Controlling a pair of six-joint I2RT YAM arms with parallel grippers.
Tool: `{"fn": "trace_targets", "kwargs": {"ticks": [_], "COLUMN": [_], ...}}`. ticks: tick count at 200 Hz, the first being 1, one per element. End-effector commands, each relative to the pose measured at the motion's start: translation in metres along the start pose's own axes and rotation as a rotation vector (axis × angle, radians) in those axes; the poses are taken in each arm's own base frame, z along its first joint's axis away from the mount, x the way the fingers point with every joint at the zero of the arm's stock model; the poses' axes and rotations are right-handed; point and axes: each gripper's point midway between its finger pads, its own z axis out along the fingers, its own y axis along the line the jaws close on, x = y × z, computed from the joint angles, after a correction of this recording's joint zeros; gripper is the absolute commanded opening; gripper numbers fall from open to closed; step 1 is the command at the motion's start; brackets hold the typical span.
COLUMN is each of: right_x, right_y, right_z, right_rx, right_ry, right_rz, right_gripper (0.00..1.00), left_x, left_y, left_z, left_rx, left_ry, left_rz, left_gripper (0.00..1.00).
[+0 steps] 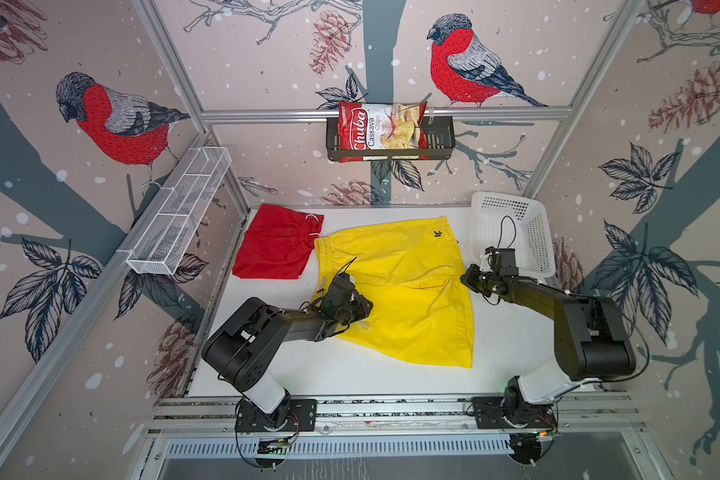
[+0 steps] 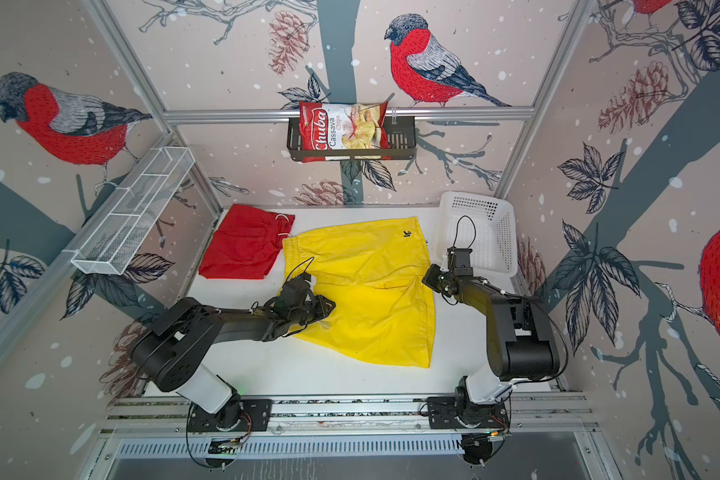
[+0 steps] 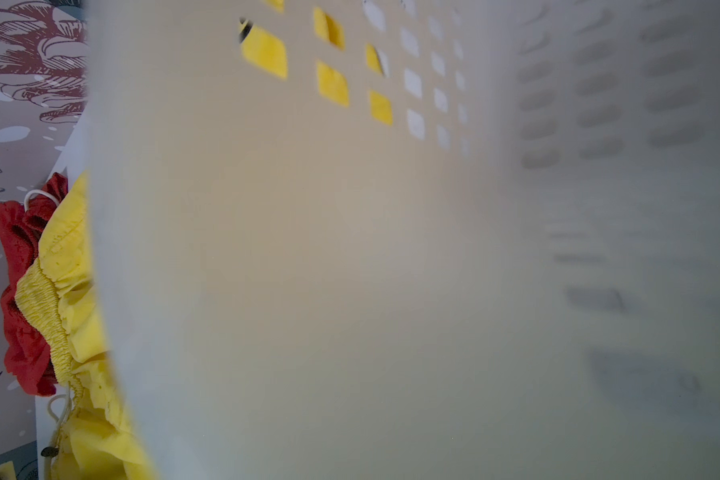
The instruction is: Fold and stack the shorts
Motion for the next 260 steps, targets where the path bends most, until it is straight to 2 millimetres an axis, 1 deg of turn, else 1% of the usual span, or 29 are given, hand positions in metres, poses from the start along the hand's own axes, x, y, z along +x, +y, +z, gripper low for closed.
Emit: {"fn": "trace_targets", "kwargs": {"ticks": [1,33,57,69,84,109,134,139,151,167,190,206,213,225,233,248,260], "right_x": [0.001,-0.004,-0.011,-0.014,-0.017,-0.021,-0.025,-0.025,-0.021,-0.013,0.006,0.016,0.019,0.024,0.027,0.026,0.025], "right_y": [-0.002,-0.016,-0.034,-0.042,-0.05,-0.052,-0.049,-0.046,-0.039,-0.026,-0.005,0.0,0.0,-0.001,-0.003,-0.006,-0.007], "right_z": [-0.009,-0.036,-0.059,-0.066,-0.069,-0.069,-0.071,-0.072,-0.07,-0.065,-0.052,-0.043,-0.039,-0.033,-0.03,-0.026,-0.025], "right_rx": [0.027,0.104,0.167,0.182,0.205,0.22,0.222,0.218,0.205,0.187,0.14,0.133,0.127,0.107,0.099,0.101,0.089], "right_ry": [0.004,0.003,0.006,0.012,0.002,-0.007,-0.019,-0.023,-0.017,-0.014,-0.003,0.007,0.013,0.02,0.021,0.006,-0.011], "right_rz": [-0.008,-0.018,0.02,0.048,0.067,0.079,0.075,0.071,0.057,0.015,-0.06,-0.08,-0.079,-0.072,-0.07,-0.063,-0.062], "right_gripper": [0.0,0.0,0.0,0.0,0.0,0.0,0.0,0.02,0.09,0.17,0.19,0.2,0.23,0.32,0.35,0.45,0.5], "left_x": [0.038,0.038,0.04,0.042,0.044,0.046,0.046,0.046,0.044,0.039,0.034,0.034,0.034,0.035,0.036,0.037,0.037], "left_y": [0.046,0.047,0.05,0.052,0.053,0.056,0.056,0.055,0.053,0.046,0.041,0.041,0.042,0.042,0.043,0.045,0.044], "left_z": [-0.004,-0.005,-0.007,-0.007,-0.007,-0.008,-0.009,-0.009,-0.009,-0.01,-0.01,-0.01,-0.009,-0.009,-0.009,-0.01,-0.009], "left_rx": [-0.176,-0.178,-0.183,-0.187,-0.191,-0.195,-0.195,-0.195,-0.189,-0.173,-0.166,-0.167,-0.169,-0.17,-0.173,-0.176,-0.175], "left_ry": [0.137,0.134,0.128,0.134,0.139,0.143,0.141,0.141,0.137,0.127,0.116,0.12,0.122,0.126,0.126,0.129,0.128], "left_rz": [-0.047,-0.047,-0.049,-0.047,-0.045,-0.045,-0.043,-0.042,-0.04,-0.037,-0.031,-0.031,-0.032,-0.033,-0.033,-0.037,-0.036], "left_gripper": [0.28,0.28,0.28,0.28,0.28,0.27,0.27,0.27,0.27,0.27,0.28,0.28,0.28,0.28,0.28,0.28,0.27]}}
